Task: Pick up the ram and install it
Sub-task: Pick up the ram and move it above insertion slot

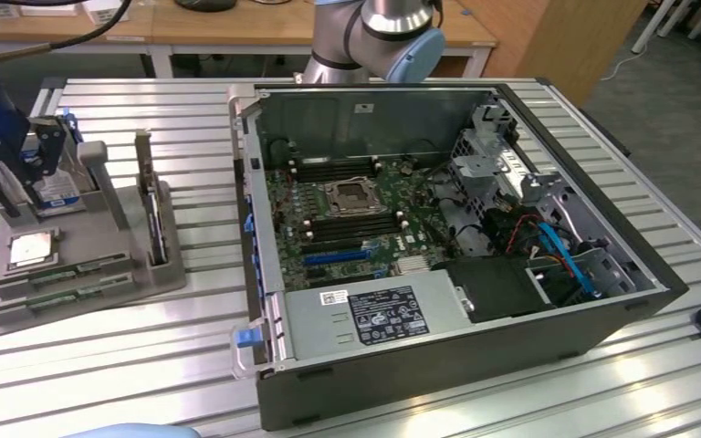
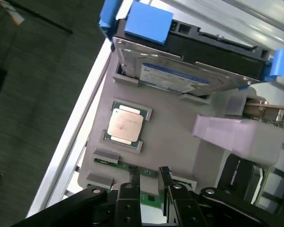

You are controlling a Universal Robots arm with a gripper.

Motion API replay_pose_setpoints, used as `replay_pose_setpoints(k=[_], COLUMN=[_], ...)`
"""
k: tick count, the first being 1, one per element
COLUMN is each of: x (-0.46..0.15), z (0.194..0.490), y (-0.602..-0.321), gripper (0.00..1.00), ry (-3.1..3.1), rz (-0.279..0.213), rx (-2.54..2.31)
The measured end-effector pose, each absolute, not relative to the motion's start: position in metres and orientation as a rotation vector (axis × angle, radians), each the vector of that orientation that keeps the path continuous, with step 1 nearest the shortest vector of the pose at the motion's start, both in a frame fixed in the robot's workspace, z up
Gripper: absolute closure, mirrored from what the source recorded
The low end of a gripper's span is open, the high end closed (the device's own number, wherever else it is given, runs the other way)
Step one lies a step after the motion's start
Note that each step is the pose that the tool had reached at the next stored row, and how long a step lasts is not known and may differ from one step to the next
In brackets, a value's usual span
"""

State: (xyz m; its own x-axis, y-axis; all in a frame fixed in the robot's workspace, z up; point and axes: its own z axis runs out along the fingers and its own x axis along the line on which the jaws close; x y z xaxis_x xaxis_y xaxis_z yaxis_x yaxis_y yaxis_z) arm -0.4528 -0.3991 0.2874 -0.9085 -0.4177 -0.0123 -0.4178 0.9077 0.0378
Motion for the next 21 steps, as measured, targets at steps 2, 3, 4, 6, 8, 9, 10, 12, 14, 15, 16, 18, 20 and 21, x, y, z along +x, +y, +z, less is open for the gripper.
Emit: replay_pose_setpoints(k=[2, 3, 4, 6, 8, 9, 10, 12, 14, 15, 16, 18, 20, 21], x=[-0.4528, -0.4528, -0.4528, -0.4528, -0.4528, -0.4528, -0.4528, -0.4528, -0.4528, -0.4528, -0.4528, -0.4528, -0.4529, -0.4528], z=[0.2873, 0.2872, 0.2871, 0.2870, 0.2869, 0.2867, 0.2866, 0.2864, 0.2862, 0.2860, 0.2859, 0.2857, 0.2854, 0.2852], y=[-0.3991, -0.3991, -0.3991, -0.3991, -0.3991, -0.3991, -0.3991, -0.3991, -0.3991, -0.3991, -0.3991, -0.3991, -0.3991, -0.3991], gripper=[0.71, 0.71, 0.71, 0.71, 0.71, 0.71, 0.71, 0.71, 0.71, 0.71, 0.71, 0.71, 0.71, 0.71], ry=[3.053, 3.046, 3.040, 3.025, 3.011, 3.003, 2.995, 2.978, 2.959, 2.950, 2.941, 2.922, 2.900, 2.889], rz=[0.062, 0.062, 0.062, 0.062, 0.062, 0.062, 0.062, 0.062, 0.062, 0.062, 0.062, 0.062, 0.062, 0.062], rx=[-0.726, -0.754, -0.781, -0.837, -0.892, -0.919, -0.946, -1.000, -1.056, -1.082, -1.108, -1.160, -1.215, -1.241])
